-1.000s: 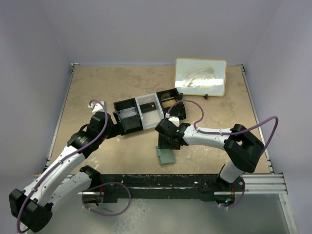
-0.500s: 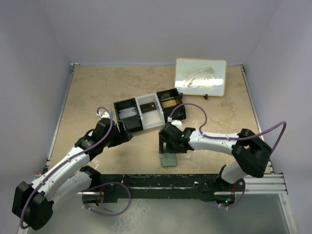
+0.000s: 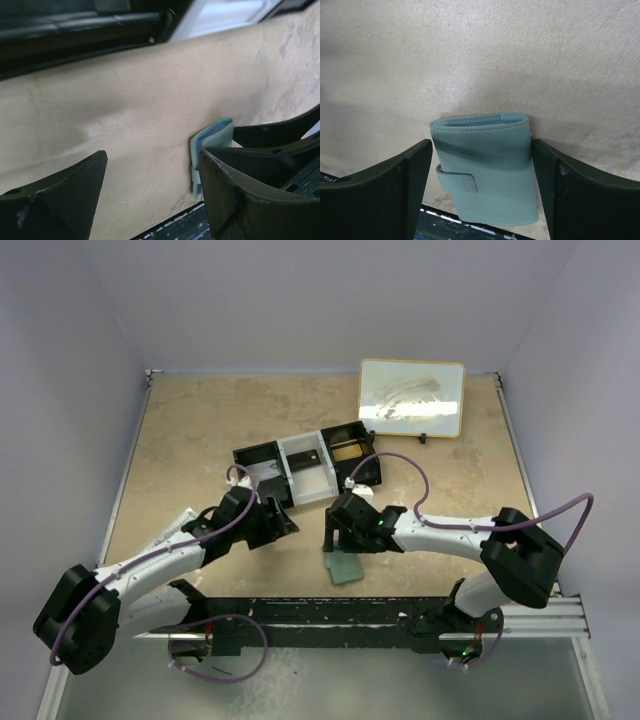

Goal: Take the credit cards out of the card holder

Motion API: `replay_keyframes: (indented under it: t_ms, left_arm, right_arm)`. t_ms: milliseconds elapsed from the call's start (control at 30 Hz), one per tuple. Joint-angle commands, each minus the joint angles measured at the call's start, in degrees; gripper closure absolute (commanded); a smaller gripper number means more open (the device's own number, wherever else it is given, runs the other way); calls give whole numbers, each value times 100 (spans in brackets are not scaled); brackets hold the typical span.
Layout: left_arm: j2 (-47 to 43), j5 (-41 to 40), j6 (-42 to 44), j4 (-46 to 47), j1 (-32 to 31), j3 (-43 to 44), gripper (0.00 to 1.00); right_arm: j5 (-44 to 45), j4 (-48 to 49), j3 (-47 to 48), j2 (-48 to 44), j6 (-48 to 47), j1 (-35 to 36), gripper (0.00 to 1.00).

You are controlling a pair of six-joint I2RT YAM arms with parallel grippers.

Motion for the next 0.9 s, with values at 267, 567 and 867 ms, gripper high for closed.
replay_keyframes:
  t_ms: [267, 567, 867]
  left_arm:
    - [680, -1080, -1133, 1425, -1780, -153, 29]
    - [1434, -1296, -1380, 1999, -2145, -59, 29]
    - [1893, -1435, -1418, 2303, -2229, 66, 30]
  right_arm:
    - [-541, 807, -760, -310, 522, 25, 18]
    - [-622, 807, -1004, -782, 469, 20, 13]
    - [-765, 857, -1051, -1405, 356, 2, 5]
